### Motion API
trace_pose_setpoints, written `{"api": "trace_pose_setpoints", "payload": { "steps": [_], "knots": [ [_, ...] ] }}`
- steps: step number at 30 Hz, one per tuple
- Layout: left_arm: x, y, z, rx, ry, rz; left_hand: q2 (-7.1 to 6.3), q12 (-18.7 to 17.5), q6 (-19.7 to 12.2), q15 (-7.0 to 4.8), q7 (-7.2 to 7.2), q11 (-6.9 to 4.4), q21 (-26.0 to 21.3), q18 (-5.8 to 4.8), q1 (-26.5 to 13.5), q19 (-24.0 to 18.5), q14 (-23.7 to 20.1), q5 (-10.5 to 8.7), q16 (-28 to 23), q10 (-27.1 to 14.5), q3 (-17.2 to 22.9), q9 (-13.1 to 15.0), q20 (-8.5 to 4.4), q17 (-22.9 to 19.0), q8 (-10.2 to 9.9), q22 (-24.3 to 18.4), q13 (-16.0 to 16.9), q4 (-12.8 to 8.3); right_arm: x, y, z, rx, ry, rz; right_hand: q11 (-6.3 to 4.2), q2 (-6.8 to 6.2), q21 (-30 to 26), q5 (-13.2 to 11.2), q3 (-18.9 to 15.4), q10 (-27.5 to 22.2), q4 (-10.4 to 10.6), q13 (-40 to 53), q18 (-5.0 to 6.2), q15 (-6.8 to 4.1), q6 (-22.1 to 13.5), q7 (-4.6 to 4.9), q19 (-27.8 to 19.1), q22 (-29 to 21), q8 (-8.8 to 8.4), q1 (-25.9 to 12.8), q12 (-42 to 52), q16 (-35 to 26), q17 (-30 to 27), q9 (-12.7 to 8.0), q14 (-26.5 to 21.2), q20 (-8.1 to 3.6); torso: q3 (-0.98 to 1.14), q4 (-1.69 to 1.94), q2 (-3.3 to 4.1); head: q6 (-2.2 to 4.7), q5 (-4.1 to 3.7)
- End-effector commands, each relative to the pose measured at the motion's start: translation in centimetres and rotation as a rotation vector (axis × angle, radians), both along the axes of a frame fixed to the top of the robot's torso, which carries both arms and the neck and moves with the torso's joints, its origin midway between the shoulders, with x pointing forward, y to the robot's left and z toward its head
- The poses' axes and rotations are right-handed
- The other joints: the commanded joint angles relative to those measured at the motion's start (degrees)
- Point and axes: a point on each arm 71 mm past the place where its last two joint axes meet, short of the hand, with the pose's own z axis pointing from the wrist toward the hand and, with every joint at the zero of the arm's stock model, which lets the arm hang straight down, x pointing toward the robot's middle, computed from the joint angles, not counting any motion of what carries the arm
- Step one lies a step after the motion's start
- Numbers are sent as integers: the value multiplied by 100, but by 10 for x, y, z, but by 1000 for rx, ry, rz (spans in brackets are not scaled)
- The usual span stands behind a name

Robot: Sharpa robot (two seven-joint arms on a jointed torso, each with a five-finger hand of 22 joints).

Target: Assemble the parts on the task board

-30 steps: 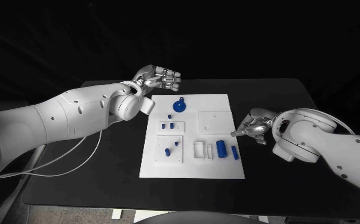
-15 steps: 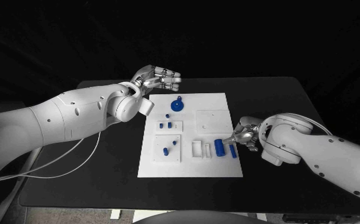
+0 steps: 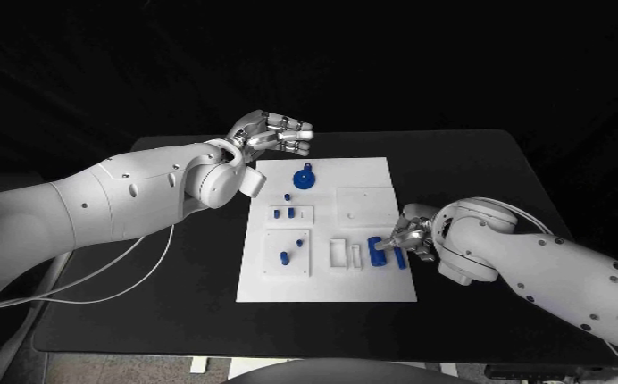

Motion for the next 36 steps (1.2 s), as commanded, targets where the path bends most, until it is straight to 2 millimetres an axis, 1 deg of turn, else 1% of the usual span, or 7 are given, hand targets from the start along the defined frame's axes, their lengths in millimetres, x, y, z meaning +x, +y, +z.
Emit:
{"api": "trace_pose_setpoints", "payload": {
  "steps": [1,7,13,19,29,32,36],
  "knots": [
    [-1,-4,2,-18,-11,-25,-46,10,-43,23,8,15,135,-52,-28,-68,-40,-23,3,-32,8,-1,-10,5,-1,-203,6,33,-1,2,-5,-6,16,9,12,-38,39,-12,-46,9,4,16,-88,2,-36,-8,252,496,-15,11,-47,-38,16,0,44,37,0,3,4,-19,8],
    [-2,-5,1,-19,-5,-34,-38,10,-54,36,14,27,151,-51,-81,-70,-33,-26,4,-42,-4,0,-7,7,-1,-224,6,69,-3,10,-14,-8,39,20,13,-51,37,-12,-69,4,15,29,-88,1,-48,-6,249,495,-16,-9,-67,-49,24,-2,44,37,-5,-1,5,-33,16],
    [-2,-5,1,-20,-3,-37,-38,10,-55,36,15,27,155,-50,-91,-71,-32,-29,4,-43,-5,0,-6,8,-1,-230,6,77,-3,16,-18,-8,31,25,12,-73,42,-12,-175,9,62,66,-88,-2,-52,-9,249,496,-16,-3,-83,-63,44,5,48,34,-4,1,7,-44,27],
    [-2,-5,1,-19,-1,-39,-40,11,-55,36,14,27,175,-48,-98,-76,-32,-29,4,-42,2,0,-4,11,0,-263,7,89,-3,21,-22,-12,27,30,13,-77,49,-12,-213,14,74,89,-90,1,-52,-8,247,497,-14,39,-104,-75,61,10,54,36,-11,-2,7,-52,25],
    [-2,-7,0,-19,6,-46,-38,10,-61,37,17,28,197,-47,-102,-81,-34,-25,4,-44,7,0,-4,13,-1,-295,7,101,-2,26,-34,-29,28,35,15,-54,58,-12,-190,23,-85,122,-89,2,-66,-1,244,498,-17,128,-118,-81,90,4,59,37,-11,2,7,-70,38],
    [-2,-7,0,-19,8,-47,-41,10,-71,36,20,29,203,-47,-98,-81,-32,-22,5,-49,9,-1,-3,13,-3,-305,6,100,-2,30,-36,-25,30,42,23,-44,66,-8,-156,19,-192,130,-86,9,-92,12,242,500,-17,197,-121,-80,98,-4,61,43,-11,-3,8,-67,40],
    [-1,-8,0,-18,11,-49,-44,10,-94,37,25,32,216,-46,-96,-83,-34,-15,4,-53,12,-1,-3,14,-4,-323,6,100,-3,34,-38,-21,34,52,35,-22,72,12,-137,7,-322,134,-72,23,-121,25,239,502,-18,209,-125,-85,96,2,62,64,-14,-1,8,-72,43]
  ]
}}
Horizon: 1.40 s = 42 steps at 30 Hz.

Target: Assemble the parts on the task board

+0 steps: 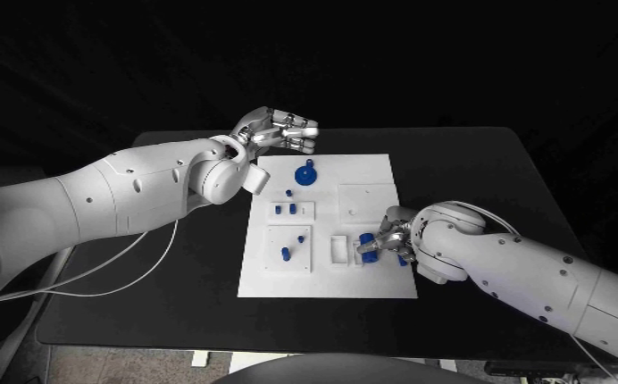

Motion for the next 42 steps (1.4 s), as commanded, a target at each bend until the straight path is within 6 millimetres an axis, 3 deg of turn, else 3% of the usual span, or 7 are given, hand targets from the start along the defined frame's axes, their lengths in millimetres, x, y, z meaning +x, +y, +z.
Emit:
{"api": "trace_pose_setpoints", "payload": {
  "steps": [1,11,17,18,21,27,42],
  "knots": [
    [-1,-4,0,-10,3,-22,-8,10,-41,17,8,12,40,-47,-58,-34,-13,-15,4,-35,13,-1,7,9,-5,-14,7,35,-7,3,-12,-16,34,29,28,48,20,33,17,-10,-137,8,-45,13,-87,44,258,503,-24,53,-16,-31,1,-3356,42,54,-1,-1,1,-5,3],
    [-1,-5,0,-7,9,-26,0,10,-56,18,11,15,60,-46,-51,-36,-15,9,4,-44,24,-1,8,10,-3,-40,6,35,-8,4,-15,-12,28,26,11,201,60,910,-83,-24,-508,-7,-39,9,-24,29,253,509,-21,108,-10,-21,-3,-3359,38,60,-3,-7,-1,5,18],
    [-1,-3,0,-4,11,-24,6,10,-57,17,11,14,65,-45,-48,-38,-14,21,5,-42,28,-1,8,10,-2,-48,7,34,-6,-3,-11,24,-29,-34,-51,519,113,1512,43,-11,-937,-7,-66,-32,204,-51,264,517,-24,150,-8,-33,-22,-3378,41,21,2,-3,-1,-1,25],
    [-1,-3,0,-4,11,-24,6,10,-57,17,11,14,65,-45,-48,-38,-14,21,5,-42,28,-1,8,10,-2,-48,7,34,-6,-3,-11,27,-31,-37,-53,519,115,1565,50,-18,-951,-14,-67,-34,209,-50,263,518,-23,143,-19,-36,-25,-3379,40,20,2,-4,-1,-3,33],
    [-1,-2,0,-3,11,-22,10,11,-55,18,11,13,76,-45,-44,-38,-14,34,4,-41,31,-1,7,10,-1,-59,7,31,-6,-8,-7,68,-60,-84,-78,463,129,2430,295,-66,-1163,-101,-78,-56,304,-62,257,521,-24,44,-143,-83,-63,-3408,31,-1,-2,-13,-2,0,46],
    [0,-1,0,0,10,-20,17,9,-52,16,9,12,86,-45,-41,-40,-12,46,4,-40,33,-1,6,10,-1,-72,6,28,-6,-15,7,131,-94,-138,-101,504,223,2912,531,-32,-1476,-101,-90,-70,410,-71,259,536,-20,-135,-121,-80,-74,-3517,37,-19,-1,-8,-2,5,51],
    [0,0,0,3,11,-19,18,10,-52,16,10,11,104,-46,-40,-43,-10,58,4,-35,32,-1,6,10,-2,-96,7,24,-15,-6,35,236,-74,-155,-111,543,298,2901,386,-3,-1560,-91,-96,-80,469,-94,246,540,-23,-241,-115,-67,-84,-3572,34,-30,12,-6,2,-5,68]
  ]
}}
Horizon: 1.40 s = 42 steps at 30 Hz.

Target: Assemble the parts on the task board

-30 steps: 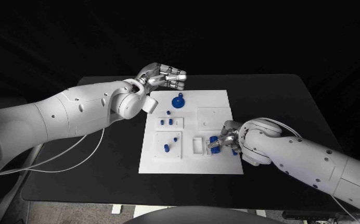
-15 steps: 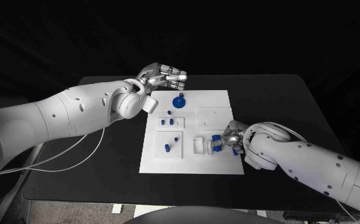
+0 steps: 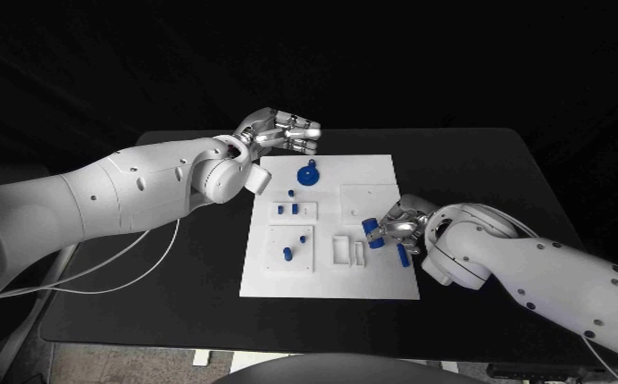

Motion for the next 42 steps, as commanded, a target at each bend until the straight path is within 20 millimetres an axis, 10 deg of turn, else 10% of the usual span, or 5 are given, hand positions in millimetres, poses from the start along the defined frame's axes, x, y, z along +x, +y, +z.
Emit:
{"api": "trace_pose_setpoints", "payload": {
  "steps": [1,42],
  "knots": [
    [0,-2,1,-5,-2,-17,18,10,-32,16,-10,11,37,-46,-41,-43,-10,31,4,-36,16,-1,5,7,-2,-5,7,9,-2,4,0,34,38,-17,-24,136,17,-68,-52,50,-3,1,-23,-20,73,-47,246,540,83,91,0,-3,-3,-13,-6,-30,3,8,5,-15,-4],
    [-1,-5,0,-5,6,-31,34,10,-40,21,-8,16,92,-46,-81,-64,-24,-4,4,-48,7,-1,10,8,-2,-91,7,57,-6,50,-32,-84,148,165,-4,206,-69,-645,-845,17,518,-47,-31,-7,30,-66,234,529,83,77,-47,-47,34,-74,-7,-20,-5,14,8,-81,45]
  ]
}}
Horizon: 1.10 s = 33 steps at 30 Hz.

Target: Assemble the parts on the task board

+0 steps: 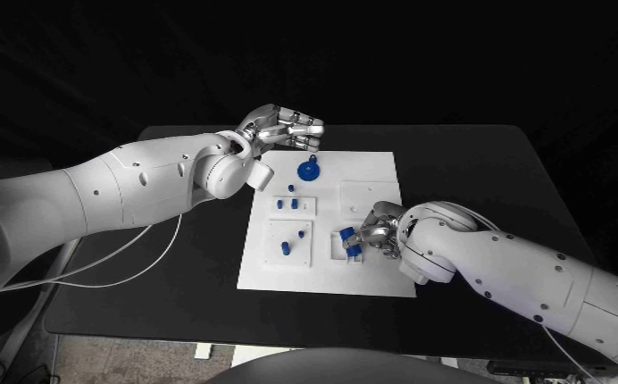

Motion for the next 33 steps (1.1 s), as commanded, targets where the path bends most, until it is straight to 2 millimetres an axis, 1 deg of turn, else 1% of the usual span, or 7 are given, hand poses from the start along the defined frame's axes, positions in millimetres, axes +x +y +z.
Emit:
{"api": "trace_pose_setpoints", "payload": {
  "steps": [1,7,9,11,20,28,33],
  "knots": [
    [-1,-3,1,-6,-1,-20,8,10,-40,21,-8,-5,7,-46,-54,-44,-24,-1,4,-27,-13,-1,-10,9,-2,-5,7,37,-7,5,-7,-25,41,62,-26,22,-30,-34,-104,-26,76,-10,-29,-10,-15,-22,234,526,-19,50,-25,-30,14,-15,-7,-18,3,-4,-2,-11,13],
    [0,-3,1,-5,2,-21,8,10,-43,22,-8,-4,15,-46,-63,-45,-26,1,4,-28,-15,-1,-10,10,-3,-18,7,48,-7,6,-5,-15,23,57,-14,-98,-35,-442,-227,-20,301,-16,-24,-8,-30,-13,237,525,-18,40,-24,-40,21,-17,-8,-17,8,0,-3,-26,35],
    [0,-3,0,-5,3,-21,7,10,-43,22,-7,-2,19,-46,-72,-48,-26,3,4,-31,-16,-1,-9,10,-2,-25,7,58,-7,6,-4,-12,10,53,-11,-186,-38,-488,-239,-17,513,-17,-19,-6,-35,-14,241,527,-18,149,-20,-43,29,-12,-6,-14,10,3,-3,-31,42],
    [0,-3,0,-4,3,-21,7,10,-43,22,-7,-2,19,-46,-72,-48,-26,3,4,-31,-16,-1,-9,10,-2,-25,7,58,-6,6,-3,-9,-3,49,-15,-194,-40,-455,-232,-12,540,-16,-19,-8,-25,-16,241,526,-18,195,-17,-45,32,-9,-5,-16,10,1,-3,-31,46],
    [0,-3,0,-3,6,-23,11,10,-44,23,-8,-2,26,-46,-75,-49,-27,1,4,-32,-13,-1,-9,11,-2,-35,7,67,-7,8,0,6,-31,49,-37,-81,-22,-126,-72,-3,161,-11,-26,-16,39,-36,248,531,-18,193,-10,-54,28,-14,1,-23,4,-2,-3,-37,71],
    [0,-3,0,-2,8,-23,11,10,-44,23,-8,-2,26,-46,-75,-49,-27,1,4,-32,-13,-1,-9,11,-2,-35,7,67,-7,9,1,16,-41,46,-37,-71,-21,-93,-64,2,93,-10,-27,-18,45,-37,248,531,-19,136,-9,-56,26,-18,0,-26,2,0,-2,-39,85],
    [0,-3,0,-1,9,-24,17,10,-45,23,-7,-3,42,-45,-76,-52,-28,4,4,-31,-8,-1,-9,12,-1,-58,7,79,-7,9,2,24,-50,43,-34,-89,-31,-251,-143,6,228,-14,-22,-17,33,-38,249,527,-19,57,-11,-64,19,-19,0,-26,2,0,0,-45,118]
  ]
}}
